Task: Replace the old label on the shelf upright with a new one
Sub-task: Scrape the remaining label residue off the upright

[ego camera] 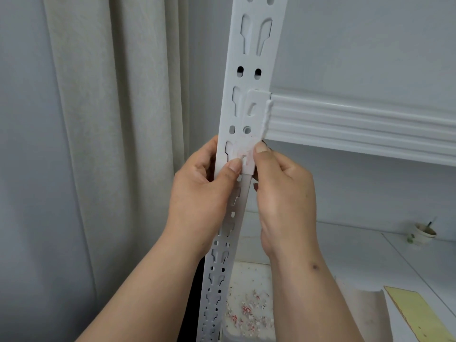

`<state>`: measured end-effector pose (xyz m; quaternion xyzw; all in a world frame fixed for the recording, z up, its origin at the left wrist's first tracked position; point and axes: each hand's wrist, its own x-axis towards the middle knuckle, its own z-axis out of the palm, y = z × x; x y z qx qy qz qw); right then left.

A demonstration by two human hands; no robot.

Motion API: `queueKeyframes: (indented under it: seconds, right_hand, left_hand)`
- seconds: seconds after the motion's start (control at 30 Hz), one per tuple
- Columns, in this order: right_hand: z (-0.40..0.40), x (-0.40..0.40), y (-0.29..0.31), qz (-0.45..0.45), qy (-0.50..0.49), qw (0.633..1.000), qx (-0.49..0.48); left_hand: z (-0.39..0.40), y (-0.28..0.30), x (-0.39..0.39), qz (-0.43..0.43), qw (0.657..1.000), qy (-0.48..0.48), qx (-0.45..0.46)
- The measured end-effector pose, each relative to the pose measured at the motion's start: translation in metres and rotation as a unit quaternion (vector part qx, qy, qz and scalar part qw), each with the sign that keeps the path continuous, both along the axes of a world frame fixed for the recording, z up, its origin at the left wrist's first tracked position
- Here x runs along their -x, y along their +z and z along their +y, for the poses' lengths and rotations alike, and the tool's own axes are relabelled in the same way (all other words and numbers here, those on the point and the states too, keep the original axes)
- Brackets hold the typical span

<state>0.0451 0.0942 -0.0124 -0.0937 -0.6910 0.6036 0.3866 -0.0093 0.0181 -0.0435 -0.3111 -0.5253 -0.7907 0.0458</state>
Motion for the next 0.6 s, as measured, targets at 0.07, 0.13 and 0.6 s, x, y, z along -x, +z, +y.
queueKeyframes:
  seconds: [0.07,0.13,0.6]
  right_hand:
    - [0.0016,-0.0009,-0.0025,0.0,0.026,1.0,0.009]
    - [0.0019,-0.0018,-0.0027,0.005,0.047,0.999,0.024]
    - [0.0014,0.0005,-0.0064,0.002,0.03,0.999,-0.031]
  left_hand:
    - [0.0,0.0003,-0.001,0.002,1.0,0.004,0.002]
    - [-0.0002,0.0008,-0.0013,0.004,1.0,0.009,0.002]
    - [-0.0009,0.0012,-0.001,0.005,1.0,0.006,0.006]
